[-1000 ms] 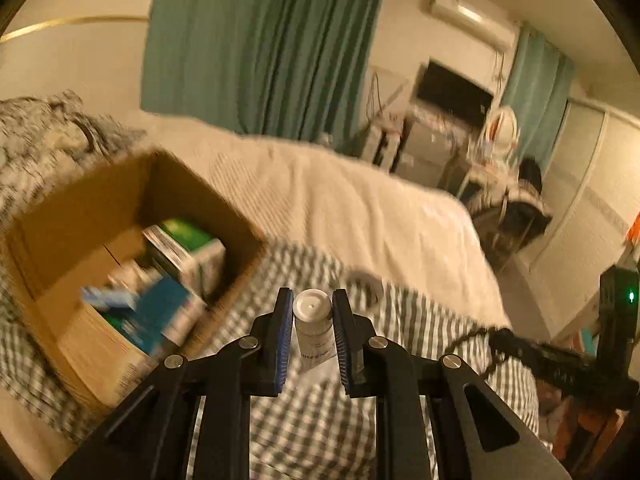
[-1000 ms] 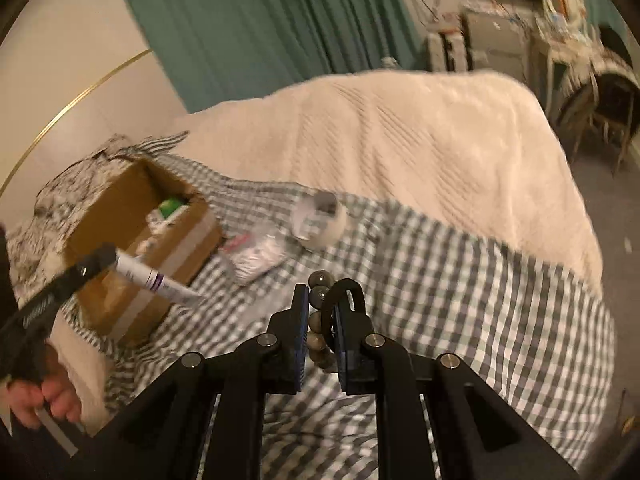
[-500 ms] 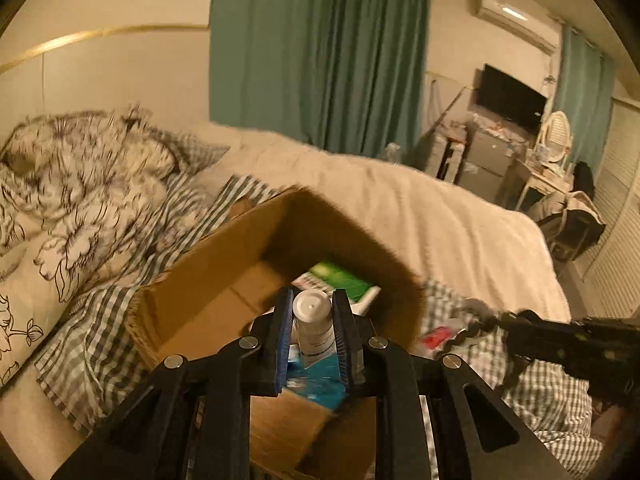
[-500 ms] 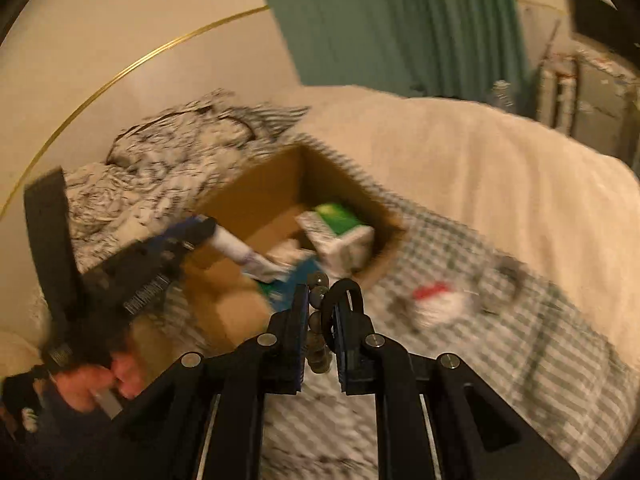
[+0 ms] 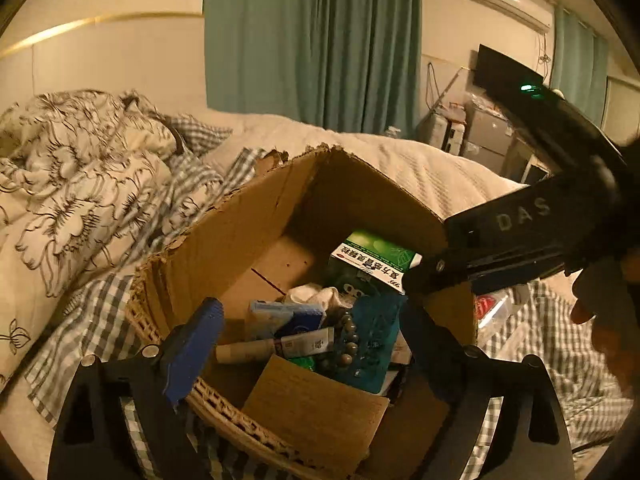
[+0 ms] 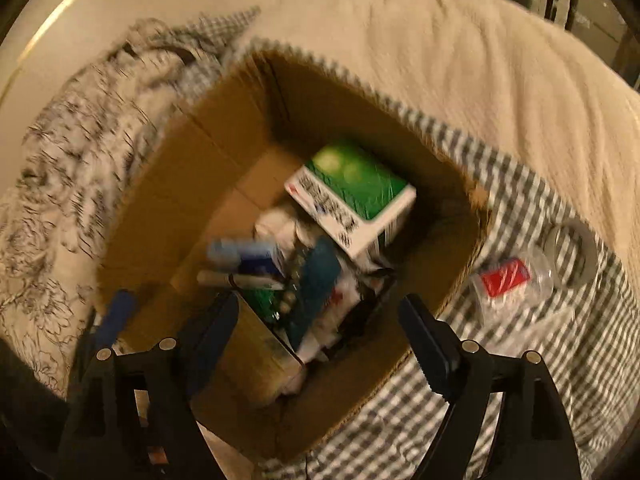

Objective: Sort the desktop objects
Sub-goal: 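Drop the white tube and bead bracelet into the cardboard box with both grippers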

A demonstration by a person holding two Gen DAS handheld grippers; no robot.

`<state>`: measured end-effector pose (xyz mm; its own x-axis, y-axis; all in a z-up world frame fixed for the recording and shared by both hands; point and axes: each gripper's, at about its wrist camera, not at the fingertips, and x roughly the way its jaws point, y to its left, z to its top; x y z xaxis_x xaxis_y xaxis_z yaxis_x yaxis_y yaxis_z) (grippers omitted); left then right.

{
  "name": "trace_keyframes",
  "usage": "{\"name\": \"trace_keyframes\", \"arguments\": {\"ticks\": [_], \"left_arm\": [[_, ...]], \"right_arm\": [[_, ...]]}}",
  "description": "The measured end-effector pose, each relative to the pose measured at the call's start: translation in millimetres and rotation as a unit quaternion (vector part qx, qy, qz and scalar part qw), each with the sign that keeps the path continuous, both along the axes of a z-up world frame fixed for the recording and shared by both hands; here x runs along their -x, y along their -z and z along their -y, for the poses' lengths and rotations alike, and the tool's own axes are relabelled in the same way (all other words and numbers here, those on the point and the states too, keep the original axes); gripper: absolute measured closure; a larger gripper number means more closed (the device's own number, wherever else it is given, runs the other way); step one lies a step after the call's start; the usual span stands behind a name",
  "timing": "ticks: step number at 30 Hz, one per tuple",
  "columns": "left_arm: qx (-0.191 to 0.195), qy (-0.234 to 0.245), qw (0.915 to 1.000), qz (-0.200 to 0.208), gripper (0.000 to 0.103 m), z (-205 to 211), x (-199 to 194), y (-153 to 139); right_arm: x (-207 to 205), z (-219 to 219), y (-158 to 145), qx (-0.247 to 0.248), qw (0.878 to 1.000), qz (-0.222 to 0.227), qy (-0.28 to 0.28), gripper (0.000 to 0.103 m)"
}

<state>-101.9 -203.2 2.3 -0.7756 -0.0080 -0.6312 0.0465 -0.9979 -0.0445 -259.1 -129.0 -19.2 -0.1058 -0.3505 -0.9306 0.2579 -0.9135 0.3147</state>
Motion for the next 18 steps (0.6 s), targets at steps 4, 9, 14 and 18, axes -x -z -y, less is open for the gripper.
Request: {"name": "trace_keyframes", "arguments": {"ticks": [4, 9, 14, 18], "left_arm": [[0.000, 0.003, 1.0000, -0.002, 0.011, -0.7, -5.5, -0.3], [-0.022, -0.003, 0.9997, -0.012, 0.011, 6.4, -16.5, -5.1], [-0.027, 0.003, 0.9996, -0.009, 0.009, -2.9, -30.8, -7.6], [-0.051, 0.020, 0.9984, -0.011, 0.005, -27.4, -52.0, -11.5]], "right_arm": [[-2.2, 7.0, 10.4, -0.013, 0.998, 0.058, 0.004, 0.020], [-17.1, 8.9, -7.2, -0.024, 0.999, 0.031, -0.002, 0.019], [-48.1, -45.7, -36.3, -0.037, 0.997, -0.061, 0.023, 0.019], [-88.7, -123.2, -47.2, -0.055, 0.990, -0.116, 0.060, 0.019]]}}
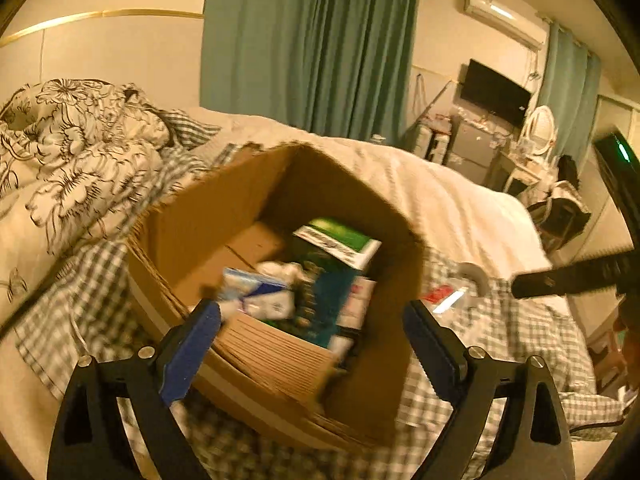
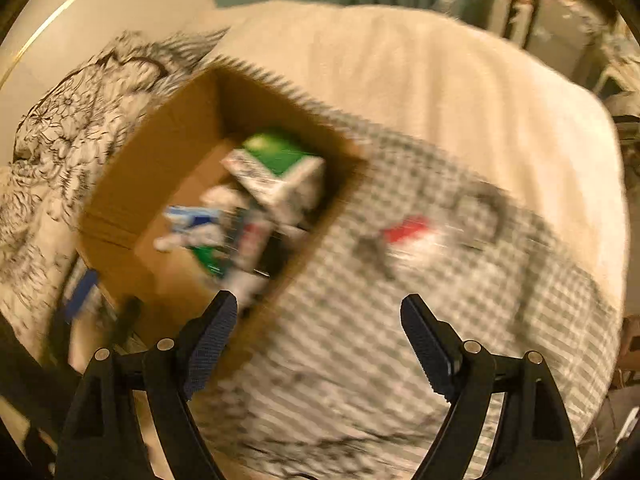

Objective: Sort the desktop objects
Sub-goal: 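Drop the white tube and bead bracelet into the cardboard box with both grippers, then grasp the clear floss-pick jar with the left gripper while the right grasps the tape roll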

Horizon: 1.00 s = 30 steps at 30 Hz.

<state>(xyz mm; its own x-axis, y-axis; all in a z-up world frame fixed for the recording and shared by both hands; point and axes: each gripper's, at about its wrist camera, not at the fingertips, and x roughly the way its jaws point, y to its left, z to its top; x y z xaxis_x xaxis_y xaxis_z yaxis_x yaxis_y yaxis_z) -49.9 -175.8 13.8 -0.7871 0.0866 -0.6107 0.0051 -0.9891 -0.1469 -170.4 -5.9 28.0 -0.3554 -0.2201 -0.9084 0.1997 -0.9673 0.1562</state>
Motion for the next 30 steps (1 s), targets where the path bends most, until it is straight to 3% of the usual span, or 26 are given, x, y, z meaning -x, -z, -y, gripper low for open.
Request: {"name": "trace_keyframes", "arguments": {"ticks": [5, 8, 10, 15, 19, 23, 27, 30], "left_arm": [[0.007, 0.038, 0.9993, -0.003, 0.000, -48.8, -21.7, 3.1], [0.027, 0.060, 0.9978, 0.000, 0.000, -86.5, -30.9, 13.2], [0.040, 0.058, 0.9975, 0.003, 0.000, -106.5, -31.6, 21.0], [0.043, 0.064, 0.9970, -0.001, 0.000, -160.6, -10.3, 39.6], [0.108, 0.063, 0.9921, 0.008, 0.000, -203.7, 30.6, 57.5], [0.156, 0.065, 0.9848, 0.039, 0.000, -224.3, 73.2, 84.7], [0.151, 0.074, 0.9842, 0.055, 0.000, -225.5, 99.9, 104.0], [0.167, 0.076, 0.9811, 0.061, 0.000, -228.7, 119.2, 117.0]], "right_arm": [[-43.3, -98.6, 8.1, -0.006, 0.995, -0.076, 0.061, 0.019], [-58.0, -146.1, 32.4, 0.017, 0.987, -0.116, 0.108, 0.019], [-53.4, -162.9, 50.8, 0.011, 0.986, -0.115, 0.120, 0.019], [-36.5, -171.4, 72.5, 0.002, 0.985, -0.151, 0.082, 0.019], [-28.1, -166.9, 78.4, 0.021, 0.983, -0.179, 0.038, 0.019], [-15.1, -160.0, 96.5, -0.001, 0.983, -0.182, 0.017, 0.019], [1.1, -161.6, 112.2, -0.001, 0.983, -0.183, 0.008, 0.019], [12.6, -164.3, 122.9, -0.011, 0.983, -0.186, -0.001, 0.019]]}}
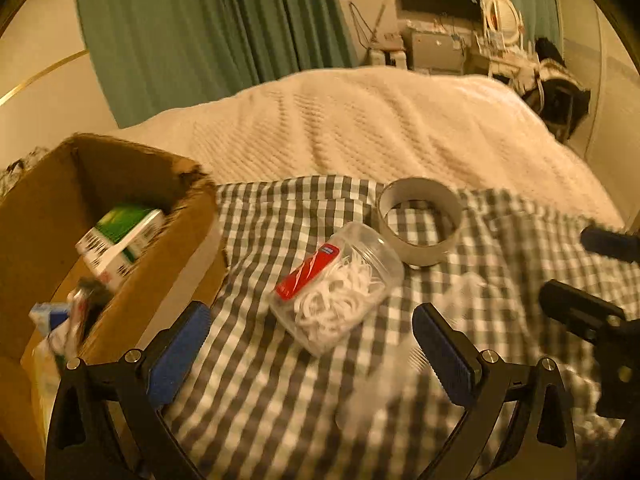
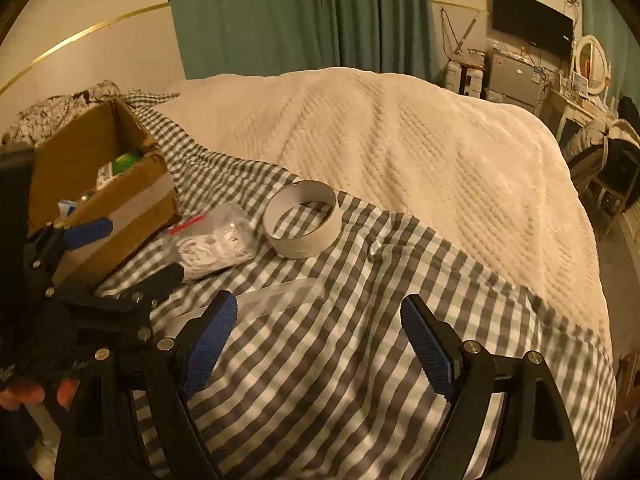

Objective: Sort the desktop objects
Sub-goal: 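Grasp the clear floss-pick jar with the left gripper while the right grasps the tape roll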

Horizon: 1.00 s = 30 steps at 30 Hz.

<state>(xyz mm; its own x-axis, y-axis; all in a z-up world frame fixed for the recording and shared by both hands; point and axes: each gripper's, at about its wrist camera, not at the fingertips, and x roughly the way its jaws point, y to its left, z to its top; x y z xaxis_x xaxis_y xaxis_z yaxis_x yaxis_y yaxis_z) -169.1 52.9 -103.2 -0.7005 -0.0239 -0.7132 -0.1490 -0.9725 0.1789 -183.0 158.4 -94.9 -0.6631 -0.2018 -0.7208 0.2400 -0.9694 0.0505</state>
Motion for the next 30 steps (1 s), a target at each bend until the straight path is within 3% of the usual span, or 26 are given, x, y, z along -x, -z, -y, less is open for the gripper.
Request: {"name": "trace_keyframes", "arguments": {"ticks": [8, 9, 10, 12, 13, 17, 21, 27, 29, 30], "left_arm": [[-0.014, 0.034, 0.9993, 0.008, 0.000, -0.6, 31.0, 29.1], [-0.021, 0.042, 0.9989, 0.009, 0.002, 0.6, 34.8, 32.4], [-0.036, 0.052, 0.9979, 0.013, 0.013, 2.8, 38.0, 35.6], [-0.047, 0.050, 0.9976, 0.011, 0.017, 6.4, 38.4, 36.5], [-0.051, 0.050, 0.9974, 0.004, 0.024, 7.7, 36.3, 34.5], [-0.070, -0.008, 0.9973, -0.019, 0.032, 22.0, 18.9, 23.5], [-0.093, -0.097, 0.9901, -0.042, 0.035, 46.6, -4.4, 17.8], [-0.093, -0.128, 0.9863, -0.047, 0.039, 55.6, -14.0, 27.2], [-0.105, -0.130, 0.9849, -0.045, 0.039, 61.1, -17.3, 30.7], [-0.118, -0.131, 0.9833, -0.046, 0.039, 66.5, -19.4, 30.3]], "right_arm": [[33.0, 4.5, 17.0, -0.020, 1.000, 0.003, -0.008, 0.019], [34.8, 5.7, 18.0, -0.022, 1.000, 0.003, -0.008, 0.019], [36.6, 7.2, 19.2, -0.023, 1.000, 0.002, -0.007, 0.019], [39.6, 11.2, 23.6, -0.024, 1.000, 0.002, -0.009, 0.019], [40.8, 13.0, 24.8, -0.024, 1.000, 0.000, -0.011, 0.019], [47.9, 29.2, 27.4, -0.019, 0.999, -0.011, -0.030, 0.019], [62.9, 52.0, 31.5, -0.034, 0.998, -0.020, -0.039, 0.017], [101.5, 68.0, 57.1, -0.040, 0.999, 0.035, 0.007, 0.014], [104.1, 68.5, 62.1, -0.048, 0.997, 0.047, 0.022, 0.028], [99.4, 68.1, 61.4, -0.054, 0.997, 0.046, 0.023, 0.027]]}}
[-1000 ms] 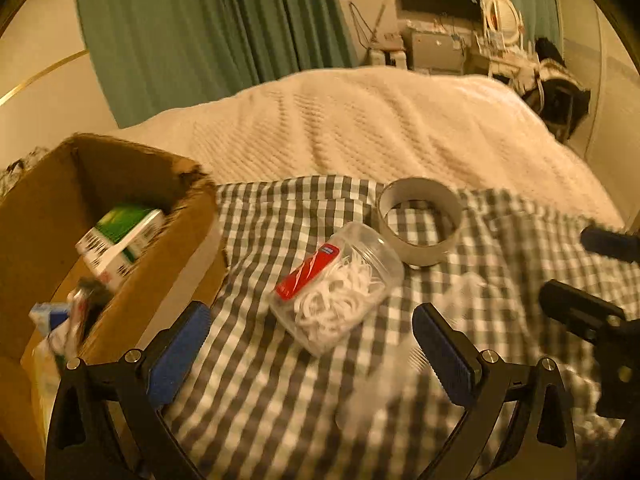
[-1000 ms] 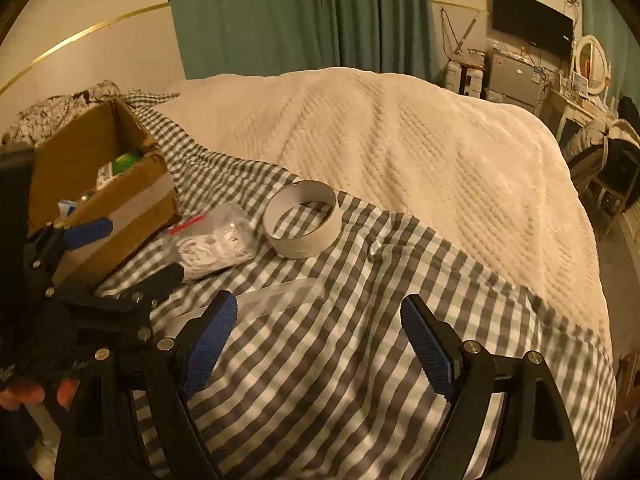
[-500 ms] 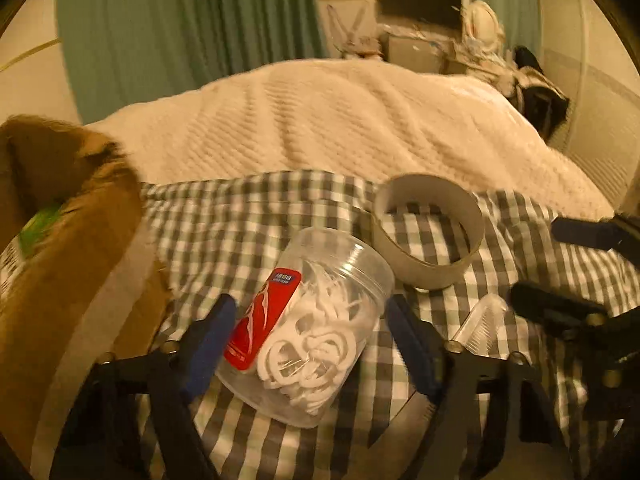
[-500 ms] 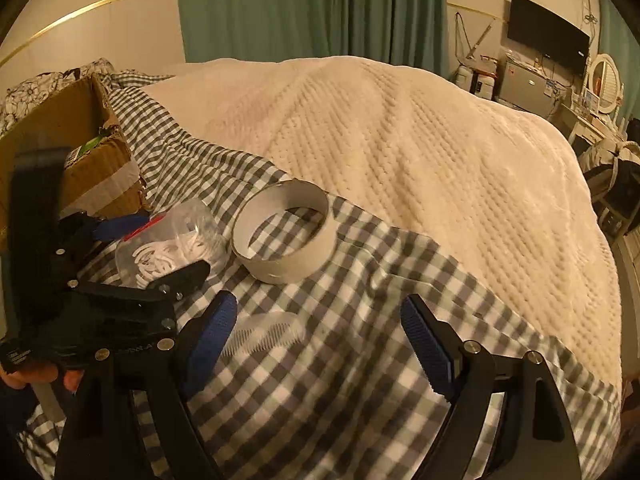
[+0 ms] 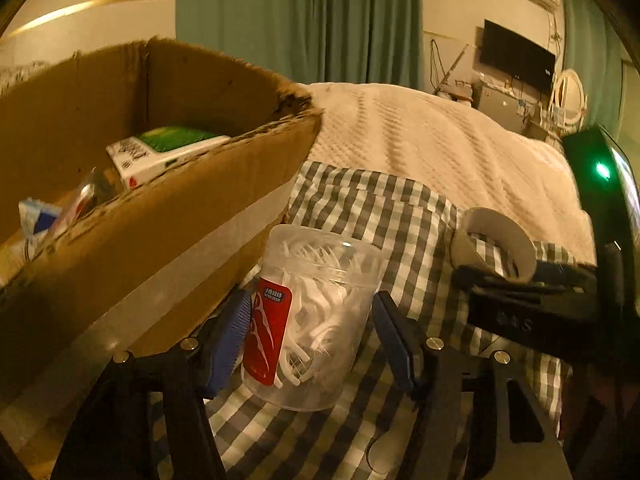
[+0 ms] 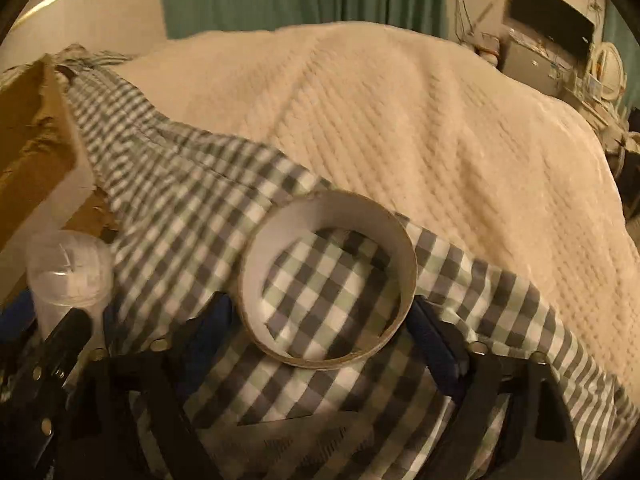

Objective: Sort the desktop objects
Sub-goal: 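Grasp the clear floss-pick jar with the left gripper while the right grasps the tape roll, then drop the floss-pick jar and white tape roll into the cardboard box with both grippers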

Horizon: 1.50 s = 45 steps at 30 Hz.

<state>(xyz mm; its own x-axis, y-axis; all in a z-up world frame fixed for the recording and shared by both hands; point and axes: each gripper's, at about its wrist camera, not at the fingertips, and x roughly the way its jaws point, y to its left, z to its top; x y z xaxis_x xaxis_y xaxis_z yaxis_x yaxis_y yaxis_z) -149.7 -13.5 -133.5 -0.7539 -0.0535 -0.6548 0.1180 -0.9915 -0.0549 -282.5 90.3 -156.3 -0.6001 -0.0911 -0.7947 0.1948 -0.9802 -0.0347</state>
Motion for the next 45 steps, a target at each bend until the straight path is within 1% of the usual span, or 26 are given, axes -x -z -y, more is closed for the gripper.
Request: {"name": "trace_keyframes", "arguments": {"ticks": [3, 5, 6, 7, 8, 9, 11, 12, 14, 15, 16, 18, 19, 21, 23, 25, 27, 29, 32, 35, 38, 41, 42, 44, 45], "left_arm": [[-0.022, -0.003, 0.9997, 0.004, 0.040, 7.6, -3.8, -3.7], [-0.038, -0.007, 0.9990, 0.021, 0.041, 10.5, -9.5, -11.7], [-0.054, -0.009, 0.9981, 0.028, 0.041, 12.2, -11.8, -15.8], [-0.097, -0.008, 0.9944, 0.040, 0.041, 17.7, -17.5, -23.5], [-0.129, -0.002, 0.9907, 0.043, 0.041, 19.6, -22.2, -29.9], [-0.141, 0.012, 0.9893, 0.037, 0.042, 18.7, -32.7, -41.4], [-0.116, 0.022, 0.9928, 0.020, 0.042, 13.7, -47.5, -58.0], [-0.112, 0.030, 0.9930, 0.021, 0.043, 12.7, -53.8, -66.2], [-0.149, 0.042, 0.9877, 0.023, 0.043, 22.5, -68.5, -85.7], [-0.158, 0.045, 0.9864, 0.015, 0.043, 29.1, -75.3, -96.9], [-0.155, 0.046, 0.9868, 0.007, 0.043, 33.3, -78.8, -106.6], [-0.135, 0.048, 0.9896, -0.014, 0.043, 42.9, -83.1, -129.2], [-0.126, 0.047, 0.9907, -0.025, 0.043, 54.2, -87.1, -142.3], [-0.112, 0.044, 0.9921, -0.035, 0.043, 68.3, -82.8, -160.0], [-0.086, 0.033, 0.9949, -0.041, 0.043, 94.8, -83.5, -174.7], [-0.065, 0.025, 0.9967, -0.043, 0.043, 116.6, -83.8, -181.6], [-0.051, 0.023, 0.9976, -0.042, 0.043, 135.8, -82.4, -182.4], [-0.041, 0.018, 0.9983, -0.038, 0.043, 151.7, -77.3, -176.3], [-0.046, 0.023, 0.9982, -0.032, 0.043, 167.1, -65.8, -161.7], [-0.063, 0.034, 0.9970, -0.029, 0.043, 178.8, -53.9, -144.9], [-0.078, 0.038, 0.9958, -0.030, 0.043, 186.1, -40.0, -130.7], [-0.057, 0.056, 0.9953, -0.054, 0.043, 183.4, -40.6, -131.6], [-0.053, 0.070, 0.9945, -0.057, 0.042, 181.5, -39.5, -130.9], [-0.049, 0.072, 0.9948, -0.053, 0.033, 182.3, -36.3, -129.1], [-0.049, 0.077, 0.9944, -0.053, 0.026, 181.5, -35.6, -128.7]], "right_arm": [[-22.0, -6.3, -8.1, 0.002, 1.000, 0.011, -0.010, 0.027], [-44.2, -11.5, -22.7, -0.008, 1.000, 0.007, -0.018, 0.027], [-54.2, -15.5, -29.4, -0.011, 1.000, 0.005, -0.020, 0.027], [-61.4, -19.9, -36.8, -0.012, 1.000, 0.007, -0.022, 0.027], [-72.7, -22.7, -49.0, -0.013, 1.000, 0.007, -0.024, 0.027], [-79.5, -23.9, -59.0, -0.013, 1.000, 0.003, -0.026, 0.027], [-97.2, -25.3, -86.8, -0.015, 0.999, -0.005, -0.032, 0.027], [-104.3, -24.8, -98.8, -0.017, 0.999, -0.009, -0.033, 0.027], [-115.7, -15.9, -124.7, -0.022, 0.999, -0.021, -0.041, 0.027], [-124.6, -8.8, -142.2, -0.023, 0.998, -0.030, -0.049, 0.027], [-128.1, -2.1, -152.1, -0.021, 0.998, -0.036, -0.053, 0.027], [-138.5, 16.6, -177.3, -0.017, 0.996, -0.048, -0.070, 0.027], [-142.5, 25.6, -187.3, -0.015, 0.996, -0.055, -0.076, 0.027], [-153.7, 48.8, -202.5, -0.003, 0.994, -0.061, -0.093, 0.027], [-155.3, 73.5, -208.6, 0.013, 0.993, -0.061, -0.102, 0.027], [-151.6, 92.5, -212.1, 0.030, 0.992, -0.056, -0.107, 0.027], [-145.6, 111.3, -211.7, 0.047, 0.992, -0.049, -0.108, 0.027], [-137.7, 131.9, -208.2, 0.060, 0.992, -0.039, -0.108, 0.027], [-123.8, 156.7, -194.8, 0.058, 0.993, -0.024, -0.102, 0.027], [-107.4, 173.1, -181.0, 0.049, 0.995, -0.013, -0.090, 0.027], [-87.6, 179.5, -171.6, 0.064, 0.995, -0.002, -0.074, 0.027], [-69.2, 183.5, -169.3, 0.092, 0.994, 0.003, -0.059, 0.026], [-65.2, 185.1, -169.3, 0.098, 0.994, 0.000, -0.055, 0.026], [-57.5, 187.4, -170.7, 0.114, 0.992, -0.007, -0.050, 0.025], [-54.9, 188.3, -170.8, 0.122, 0.991, -0.010, -0.049, 0.023]]}}
